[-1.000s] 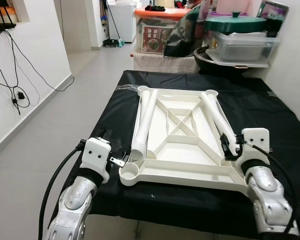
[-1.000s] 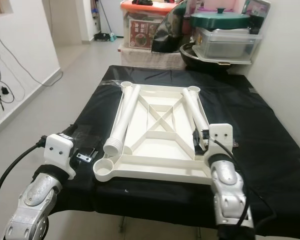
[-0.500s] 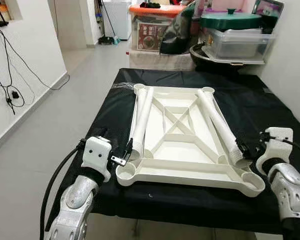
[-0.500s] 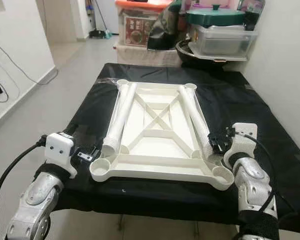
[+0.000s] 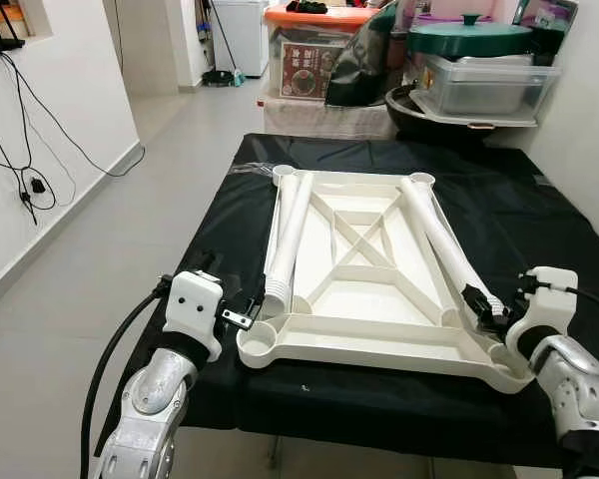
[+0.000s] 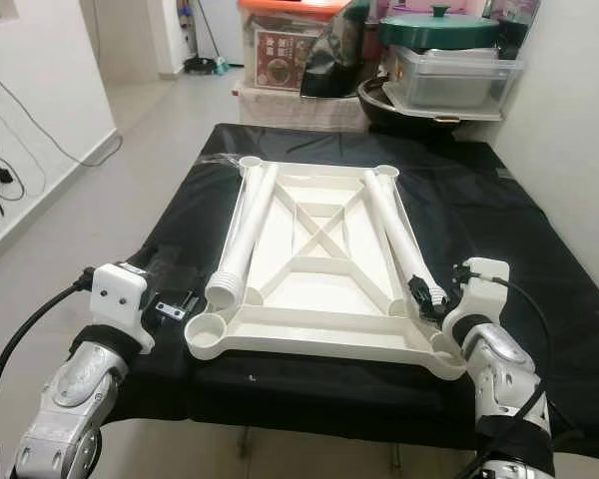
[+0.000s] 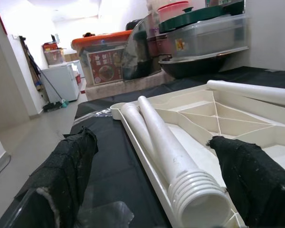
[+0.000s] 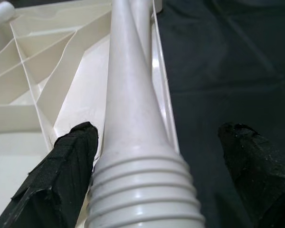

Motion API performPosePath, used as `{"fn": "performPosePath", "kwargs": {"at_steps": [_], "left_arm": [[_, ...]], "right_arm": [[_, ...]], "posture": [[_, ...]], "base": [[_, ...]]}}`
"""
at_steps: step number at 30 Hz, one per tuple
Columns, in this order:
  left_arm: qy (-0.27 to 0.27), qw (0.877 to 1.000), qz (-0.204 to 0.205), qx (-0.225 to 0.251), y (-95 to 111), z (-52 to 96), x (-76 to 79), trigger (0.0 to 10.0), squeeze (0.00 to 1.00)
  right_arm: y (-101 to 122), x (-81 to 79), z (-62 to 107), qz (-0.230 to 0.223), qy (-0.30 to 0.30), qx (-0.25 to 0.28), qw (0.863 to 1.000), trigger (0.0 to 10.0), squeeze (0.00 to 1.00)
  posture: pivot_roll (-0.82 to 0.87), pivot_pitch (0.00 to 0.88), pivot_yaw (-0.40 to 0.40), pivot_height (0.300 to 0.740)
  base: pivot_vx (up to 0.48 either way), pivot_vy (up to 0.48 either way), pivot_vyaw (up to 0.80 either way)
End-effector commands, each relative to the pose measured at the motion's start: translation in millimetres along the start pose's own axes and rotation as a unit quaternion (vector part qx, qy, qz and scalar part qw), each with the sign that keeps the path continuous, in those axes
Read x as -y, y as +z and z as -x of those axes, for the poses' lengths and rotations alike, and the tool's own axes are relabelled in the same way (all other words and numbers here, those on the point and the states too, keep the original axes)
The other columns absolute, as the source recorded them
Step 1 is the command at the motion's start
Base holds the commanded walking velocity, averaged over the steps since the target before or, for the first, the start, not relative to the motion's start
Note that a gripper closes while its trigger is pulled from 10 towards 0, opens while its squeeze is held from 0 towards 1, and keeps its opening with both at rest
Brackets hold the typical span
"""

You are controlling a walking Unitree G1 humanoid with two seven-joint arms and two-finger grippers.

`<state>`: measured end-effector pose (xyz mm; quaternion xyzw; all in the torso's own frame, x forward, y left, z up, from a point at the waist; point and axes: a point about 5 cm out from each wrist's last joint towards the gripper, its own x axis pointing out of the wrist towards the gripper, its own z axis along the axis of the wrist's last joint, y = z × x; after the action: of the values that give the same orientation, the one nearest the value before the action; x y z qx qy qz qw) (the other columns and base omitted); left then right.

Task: Building children table

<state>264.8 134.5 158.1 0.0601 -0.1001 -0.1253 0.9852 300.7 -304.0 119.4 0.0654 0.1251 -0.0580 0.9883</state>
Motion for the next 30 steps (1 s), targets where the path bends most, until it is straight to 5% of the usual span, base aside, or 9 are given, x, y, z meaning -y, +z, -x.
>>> {"fn": "performPosePath", "kwargs": {"at_steps": [1, 14, 16, 30], "left_arm": [[0.002, 1.000, -0.004, -0.003, -2, -0.8, -3.1, 10.0, 0.00], [-0.001, 1.000, -0.006, -0.002, -2, -4.1, -0.7, 10.0, 0.00], [0.001, 1.000, -0.009, -0.004, -2, -3.0, -3.6, 10.0, 0.00], [-0.002, 1.000, -0.009, -0.004, -3, -4.5, -1.0, 10.0, 0.00]], "right_arm": [[-8, -4.6, -1.2, -0.009, 0.016, -0.013, 1.000, 10.0, 0.00], [-24, -8.5, -2.1, -0.016, 0.028, -0.036, 0.999, 10.0, 0.00], [-25, -7.0, -1.9, -0.026, 0.017, -0.027, 0.999, 0.0, 0.00], [-21, -7.9, 2.1, -0.041, 0.004, 0.020, 0.999, 0.0, 0.00]], "posture": [[0.08, 0.000, -0.064, 0.740], [0.08, 0.000, -0.062, 0.740], [0.08, 0.000, -0.062, 0.740], [0.08, 0.000, -0.058, 0.740]], "base": [[0.000, 0.000, 0.00], [0.000, 0.000, 0.00], [0.000, 0.000, 0.00], [0.000, 0.000, 0.00]]}}
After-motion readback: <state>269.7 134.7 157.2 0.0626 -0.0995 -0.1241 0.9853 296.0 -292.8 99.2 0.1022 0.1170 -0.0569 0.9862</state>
